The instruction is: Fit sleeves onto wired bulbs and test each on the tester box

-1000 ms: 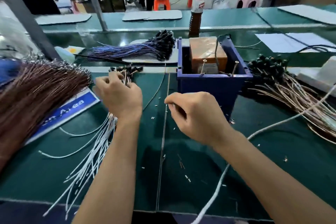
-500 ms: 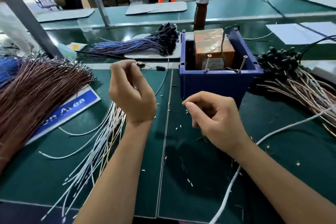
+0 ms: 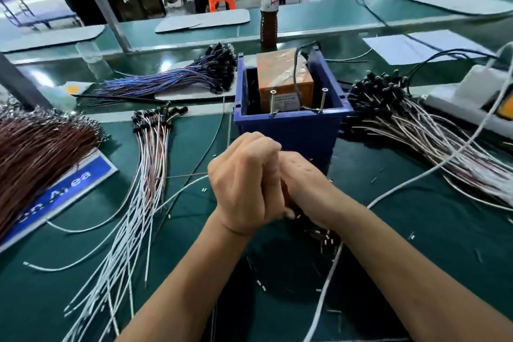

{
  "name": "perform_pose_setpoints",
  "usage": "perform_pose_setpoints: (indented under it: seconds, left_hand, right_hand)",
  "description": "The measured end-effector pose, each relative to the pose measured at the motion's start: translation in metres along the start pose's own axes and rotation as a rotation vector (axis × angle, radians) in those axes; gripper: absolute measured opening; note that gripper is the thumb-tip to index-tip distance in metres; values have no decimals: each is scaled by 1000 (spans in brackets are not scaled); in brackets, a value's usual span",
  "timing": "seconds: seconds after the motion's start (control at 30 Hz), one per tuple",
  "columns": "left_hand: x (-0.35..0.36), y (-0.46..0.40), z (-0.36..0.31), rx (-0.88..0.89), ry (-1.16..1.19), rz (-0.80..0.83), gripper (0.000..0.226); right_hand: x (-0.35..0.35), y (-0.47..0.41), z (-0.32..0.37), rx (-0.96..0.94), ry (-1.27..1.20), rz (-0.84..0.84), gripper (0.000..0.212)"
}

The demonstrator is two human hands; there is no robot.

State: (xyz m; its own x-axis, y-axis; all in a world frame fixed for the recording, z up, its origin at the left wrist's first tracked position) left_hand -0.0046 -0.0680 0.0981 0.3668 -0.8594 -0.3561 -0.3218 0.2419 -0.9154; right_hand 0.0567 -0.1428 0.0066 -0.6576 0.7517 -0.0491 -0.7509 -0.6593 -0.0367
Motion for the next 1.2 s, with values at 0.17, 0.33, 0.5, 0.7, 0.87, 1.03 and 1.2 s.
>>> perform_pose_setpoints:
  seconds: [0.17,0.33,0.5,0.7,0.87,1.03,1.2]
  left_hand:
    - [-19,10,25,-146,-54,-132,16]
    - [-37,14,50,-277,-102,-204,15]
    - [-36,14,60,-343,-97,-172,18]
    - [-10,12,71,-418,-65,46,26]
    - [41,12,67,-378,141,464,44]
    - [60,15,63,-348,-23,600,37]
    - [53,13,60,-358,-40,522,29]
  right_hand:
    - [-9,4,11,-1,570,-114,45]
    - [-15,7,12,114,1055,-193,8]
    - [-29,23,35,-51,1010,-181,5]
    - [-63,56,47,-245,563,-235,12]
    - [-85,64,37,-283,291,-401,16]
    - [-93,66,33,-422,-119,-360,14]
    - [-81,63,42,-546,-417,-90,23]
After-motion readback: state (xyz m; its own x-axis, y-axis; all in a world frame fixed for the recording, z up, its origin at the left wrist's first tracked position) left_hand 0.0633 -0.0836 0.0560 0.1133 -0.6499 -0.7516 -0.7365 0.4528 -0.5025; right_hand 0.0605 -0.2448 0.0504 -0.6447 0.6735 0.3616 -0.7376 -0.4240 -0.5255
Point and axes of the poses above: each hand's wrist, its own y-axis away from the middle knuckle, its own x-axis out of the palm, z = x × y, the point moved 10 cm from there along -y, towards the middle knuckle, and after that the axes turned 15 degrees about z, right-handed, at the moved point
